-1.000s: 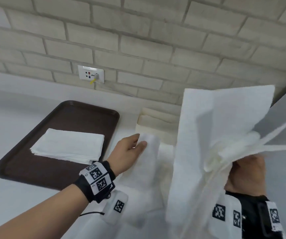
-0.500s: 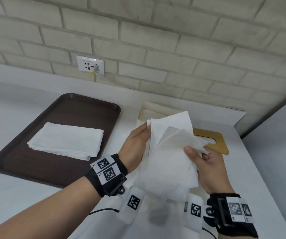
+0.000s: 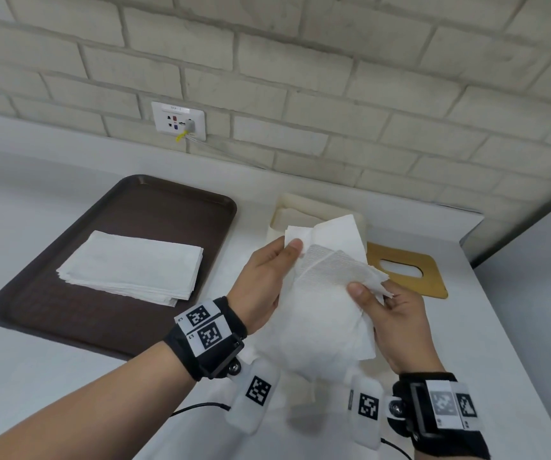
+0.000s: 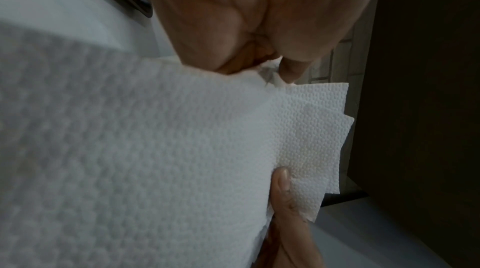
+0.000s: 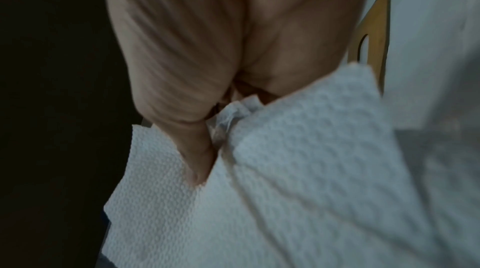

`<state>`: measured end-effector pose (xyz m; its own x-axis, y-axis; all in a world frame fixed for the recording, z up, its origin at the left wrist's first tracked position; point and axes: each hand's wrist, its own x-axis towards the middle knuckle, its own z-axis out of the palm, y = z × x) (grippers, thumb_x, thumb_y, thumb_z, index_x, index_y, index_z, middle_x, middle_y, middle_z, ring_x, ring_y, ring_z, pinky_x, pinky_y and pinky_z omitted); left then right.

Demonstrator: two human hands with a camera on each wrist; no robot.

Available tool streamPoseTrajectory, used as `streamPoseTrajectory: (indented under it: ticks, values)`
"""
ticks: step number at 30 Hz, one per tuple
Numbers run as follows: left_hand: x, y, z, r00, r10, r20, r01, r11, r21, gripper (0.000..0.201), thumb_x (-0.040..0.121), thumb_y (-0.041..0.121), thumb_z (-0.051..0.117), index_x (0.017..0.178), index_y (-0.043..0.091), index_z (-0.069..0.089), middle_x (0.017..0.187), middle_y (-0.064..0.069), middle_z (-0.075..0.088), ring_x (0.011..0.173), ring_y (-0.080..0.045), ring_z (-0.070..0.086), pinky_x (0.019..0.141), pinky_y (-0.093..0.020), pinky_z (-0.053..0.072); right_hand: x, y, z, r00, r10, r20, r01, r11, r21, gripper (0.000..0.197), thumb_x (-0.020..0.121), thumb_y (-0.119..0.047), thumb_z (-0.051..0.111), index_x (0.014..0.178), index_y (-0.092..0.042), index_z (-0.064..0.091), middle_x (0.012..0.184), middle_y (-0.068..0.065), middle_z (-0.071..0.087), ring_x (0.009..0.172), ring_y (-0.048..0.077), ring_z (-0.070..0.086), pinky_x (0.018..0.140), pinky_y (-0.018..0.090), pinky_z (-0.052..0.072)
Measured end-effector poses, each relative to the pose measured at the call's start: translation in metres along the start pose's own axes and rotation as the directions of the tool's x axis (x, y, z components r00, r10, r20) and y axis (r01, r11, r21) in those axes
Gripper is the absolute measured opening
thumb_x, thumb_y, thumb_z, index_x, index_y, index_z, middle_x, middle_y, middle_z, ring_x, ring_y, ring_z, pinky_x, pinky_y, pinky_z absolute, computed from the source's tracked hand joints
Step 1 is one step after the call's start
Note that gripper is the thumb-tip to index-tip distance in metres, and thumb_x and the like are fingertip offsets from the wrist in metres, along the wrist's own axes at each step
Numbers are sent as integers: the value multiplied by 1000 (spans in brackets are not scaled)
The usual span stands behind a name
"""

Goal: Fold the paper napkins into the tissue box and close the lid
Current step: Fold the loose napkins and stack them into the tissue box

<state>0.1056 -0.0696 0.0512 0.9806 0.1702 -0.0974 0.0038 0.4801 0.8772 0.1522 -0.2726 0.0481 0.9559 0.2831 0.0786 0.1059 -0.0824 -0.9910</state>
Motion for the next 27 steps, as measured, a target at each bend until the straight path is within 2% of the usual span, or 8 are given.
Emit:
streamPoseTrajectory:
  ticks: [6, 10, 14, 16, 20, 22, 24, 27]
  values:
    - [-1, 3, 2, 1000, 15, 5, -15, 1000, 14, 33, 112, 21, 44, 124, 3, 68, 121, -15, 75, 111, -26, 73, 95, -33, 59, -3, -8, -5, 999, -36, 20, 37, 998, -46, 17, 78, -30, 74, 92, -21, 79, 92, -7, 80, 88, 6, 74, 82, 26, 51]
    - [0, 0, 2, 1000, 26, -1, -26, 998, 50, 34, 112, 24, 44, 123, 2, 68, 122, -17, 74, 113, -30, 71, 101, -41, 54, -4, -8, -7, 999, -40, 22, 41, 998, -51, 21, 79, -31, 75, 96, -21, 79, 96, -6, 80, 93, 9, 75, 85, 28, 54]
    - [6, -3, -5, 997, 45, -69, -40, 997, 67, 65, 92, 62, 66, 123, 5, 66, 113, -12, 62, 99, -34, 48, 87, -51, 36, -12, -13, -11, 996, -83, 25, 84, 995, -60, 17, 80, -29, 73, 95, -25, 79, 95, -8, 80, 91, 6, 74, 77, 16, 53]
    - [12, -6, -11, 995, 33, -89, -27, 997, 72, 59, 92, 66, 62, 123, 16, 70, 116, -9, 59, 103, -32, 45, 87, -52, 33, -17, -18, -14, 993, -114, 8, 114, 993, -14, 14, 79, -28, 74, 92, -27, 80, 95, -7, 80, 92, 8, 75, 77, 15, 54]
    - [7, -2, -8, 997, 20, -75, -15, 998, 69, 39, 101, 52, 57, 125, 25, 71, 123, -12, 72, 103, -32, 57, 91, -47, 39, -26, -22, -14, 986, -165, 15, 161, 975, 151, 43, 65, -59, 89, 94, -27, 83, 102, 4, 80, 100, 23, 75, 88, 36, 60]
    - [6, -3, -7, 997, 27, -74, -20, 996, 91, 30, 111, 33, 45, 124, 21, 70, 118, 1, 77, 106, -19, 70, 92, -29, 52, -27, -18, -4, 992, -122, 28, 113, 970, 213, 55, 60, -62, 91, 99, -25, 83, 106, 8, 79, 104, 29, 74, 91, 41, 59]
    - [5, -3, -6, 998, 39, -45, -30, 985, 172, 33, 114, 18, 38, 129, 17, 67, 105, 13, 78, 94, 1, 72, 79, -11, 52, -28, -10, 7, 998, -52, 31, 43, 970, 238, 57, 57, -63, 91, 99, -25, 83, 107, 8, 79, 105, 28, 74, 94, 46, 58]
    - [3, -1, -5, 998, 42, -35, -35, 981, 192, 33, 113, 15, 37, 124, 15, 69, 88, 18, 75, 74, 11, 67, 68, -5, 46, -30, 3, 20, 1000, 26, -7, -24, 974, 225, 38, 69, -52, 87, 98, -28, 82, 109, 7, 79, 107, 26, 74, 101, 60, 52]
